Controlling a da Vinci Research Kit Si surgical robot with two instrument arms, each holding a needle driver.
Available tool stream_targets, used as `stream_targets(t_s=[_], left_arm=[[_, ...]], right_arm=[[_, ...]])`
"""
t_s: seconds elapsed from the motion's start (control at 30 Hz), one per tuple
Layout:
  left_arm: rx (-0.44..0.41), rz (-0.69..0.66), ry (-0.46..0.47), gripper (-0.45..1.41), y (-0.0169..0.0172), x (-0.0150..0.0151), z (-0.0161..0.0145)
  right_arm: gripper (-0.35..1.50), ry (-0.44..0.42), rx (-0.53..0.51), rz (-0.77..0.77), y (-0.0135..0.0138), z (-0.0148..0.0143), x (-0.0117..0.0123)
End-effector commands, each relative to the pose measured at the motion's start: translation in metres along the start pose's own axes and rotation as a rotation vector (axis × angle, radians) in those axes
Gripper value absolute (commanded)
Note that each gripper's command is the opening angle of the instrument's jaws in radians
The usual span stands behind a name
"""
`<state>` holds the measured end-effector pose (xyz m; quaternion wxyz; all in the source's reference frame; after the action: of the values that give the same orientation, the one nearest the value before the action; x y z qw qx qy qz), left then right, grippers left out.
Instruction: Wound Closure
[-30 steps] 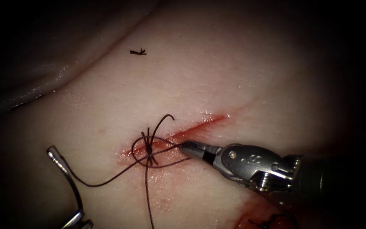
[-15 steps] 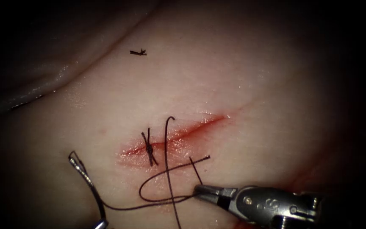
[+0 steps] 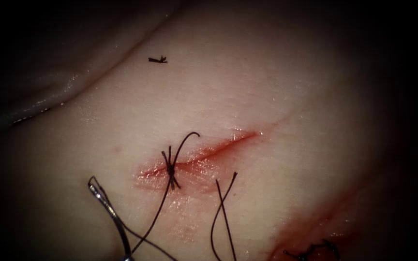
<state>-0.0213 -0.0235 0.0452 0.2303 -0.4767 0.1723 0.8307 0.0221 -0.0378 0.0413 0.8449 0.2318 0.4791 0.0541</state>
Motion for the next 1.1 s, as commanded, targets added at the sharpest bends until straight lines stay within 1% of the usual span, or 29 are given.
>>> stream_targets(t_s=[0.03, 0.07, 0.1, 0.17, 0.2, 0.23, 0.27, 0.3, 0.37, 0.5, 0.6, 0.73, 0.83, 0.9, 0.93, 1.0, 1.07, 1.1], left_arm=[[-0.003, -0.002, 0.000, -0.45, 0.0008, -0.0004, 0.0002], [-0.005, -0.002, 0.001, -0.45, 0.0008, -0.0005, 0.0001], [-0.005, -0.002, 0.001, -0.45, 0.0008, -0.0005, 0.0001], [-0.007, -0.002, 0.001, -0.45, 0.0006, -0.0005, 0.0000], [-0.011, -0.009, 0.001, -0.45, 0.0001, -0.0006, -0.0003], [-0.011, -0.009, 0.001, -0.45, 0.0001, -0.0006, -0.0003], [-0.006, -0.010, -0.005, -0.45, -0.0002, -0.0006, -0.0005], [0.000, -0.011, -0.018, -0.45, -0.0008, -0.0007, -0.0009], [0.014, -0.014, -0.025, -0.45, -0.0017, -0.0009, -0.0016], [0.059, -0.018, -0.028, -0.45, -0.0041, -0.0014, -0.0034], [0.094, -0.019, -0.034, -0.45, -0.0064, -0.0023, -0.0051], [0.104, -0.019, -0.041, -0.45, -0.0070, -0.0028, -0.0058], [0.118, -0.015, -0.044, -0.45, -0.0075, -0.0031, -0.0061], [0.120, -0.015, -0.045, -0.45, -0.0075, -0.0032, -0.0061], [0.126, -0.015, -0.048, -0.45, -0.0077, -0.0033, -0.0063], [0.135, -0.011, -0.051, -0.45, -0.0081, -0.0036, -0.0068], [0.136, -0.010, -0.052, -0.45, -0.0082, -0.0037, -0.0069], [0.140, -0.011, -0.053, -0.45, -0.0084, -0.0038, -0.0072]], right_arm=[[-0.35, 0.032, -0.005, 0.006, -0.0006, 0.0014, 0.0008], [-0.06, 0.099, -0.028, 0.003, 0.0008, 0.0015, 0.0017], [-0.06, 0.099, -0.028, 0.003, 0.0008, 0.0015, 0.0017], [0.57, 0.146, -0.065, -0.009, 0.0025, 0.0014, 0.0023], [1.10, 0.158, -0.123, -0.026, 0.0045, 0.0013, 0.0028], [1.10, 0.158, -0.123, -0.026, 0.0045, 0.0013, 0.0028], [1.21, 0.156, -0.147, -0.031, 0.0056, 0.0012, 0.0030], [1.26, 0.156, -0.155, -0.037, 0.0061, 0.0012, 0.0031], [1.31, 0.159, -0.172, -0.048, 0.0079, 0.0009, 0.0034], [1.31, 0.160, -0.196, -0.079, 0.0101, 0.0008, 0.0034], [1.31, 0.160, -0.218, -0.092, 0.0118, 0.0013, 0.0032], [1.28, 0.158, -0.233, -0.100, 0.0127, 0.0020, 0.0029], [1.18, 0.151, -0.251, -0.096, 0.0144, 0.0027, 0.0025], [1.18, 0.148, -0.257, -0.094, 0.0147, 0.0028, 0.0024], [1.18, 0.143, -0.269, -0.090, 0.0157, 0.0030, 0.0019], [1.25, 0.117, -0.270, -0.093, 0.0168, 0.0033, 0.0008], [1.25, 0.112, -0.272, -0.093, 0.0171, 0.0034, 0.0005], [1.23, 0.105, -0.287, -0.093, 0.0179, 0.0035, -0.0002]])
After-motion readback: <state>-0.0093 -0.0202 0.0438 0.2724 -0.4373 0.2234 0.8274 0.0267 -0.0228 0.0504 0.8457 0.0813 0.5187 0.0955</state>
